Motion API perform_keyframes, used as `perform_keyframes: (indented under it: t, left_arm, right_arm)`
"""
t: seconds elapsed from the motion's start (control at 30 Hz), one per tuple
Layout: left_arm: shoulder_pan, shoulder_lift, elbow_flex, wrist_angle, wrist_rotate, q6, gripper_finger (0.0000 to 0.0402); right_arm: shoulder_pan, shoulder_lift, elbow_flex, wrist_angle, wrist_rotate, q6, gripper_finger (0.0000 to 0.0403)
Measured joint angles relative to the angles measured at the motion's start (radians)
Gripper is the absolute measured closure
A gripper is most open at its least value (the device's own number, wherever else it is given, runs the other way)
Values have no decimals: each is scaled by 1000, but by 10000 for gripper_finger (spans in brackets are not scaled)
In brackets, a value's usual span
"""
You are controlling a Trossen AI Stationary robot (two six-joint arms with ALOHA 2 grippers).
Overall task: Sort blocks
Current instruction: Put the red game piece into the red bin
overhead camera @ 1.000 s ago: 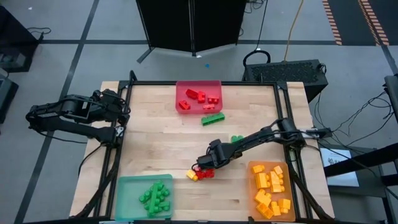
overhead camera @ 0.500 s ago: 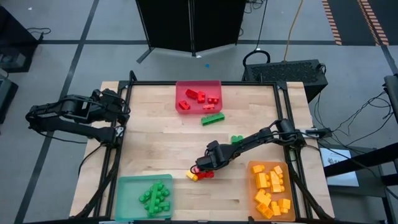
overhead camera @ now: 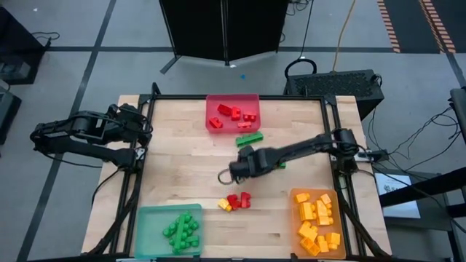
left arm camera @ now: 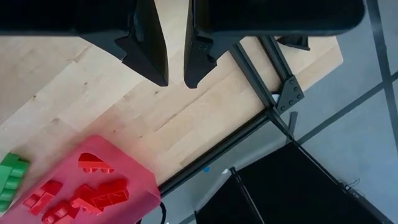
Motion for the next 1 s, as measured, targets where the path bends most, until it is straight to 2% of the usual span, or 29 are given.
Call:
perform_keyframes:
  t: [0.2,0.37,0.6,0.73,0.8,0.93,1.0]
  left_arm:
    - [0,0,0,0,-3,0,343]
    - [0,0,0,0,-6,-1,343]
    - [0,0,0,-1,-6,-1,343]
    - [0,0,0,-2,-9,-1,343]
    - [0,0,0,-2,-10,-1,343]
    - [0,0,0,-2,-10,-1,343]
    - [0,0,0,-2,-10,-1,343]
  right_arm:
    - [-182,-80,1,176,41,-227,252]
    - [-359,-79,2,363,29,-379,252]
    - [-577,-80,2,379,35,-449,252]
    - [-640,-81,2,380,19,-466,252]
    - [-660,-81,2,380,-21,-471,252]
    - [-671,-64,2,375,-48,-488,252]
    - [-666,-51,2,359,-52,-489,238]
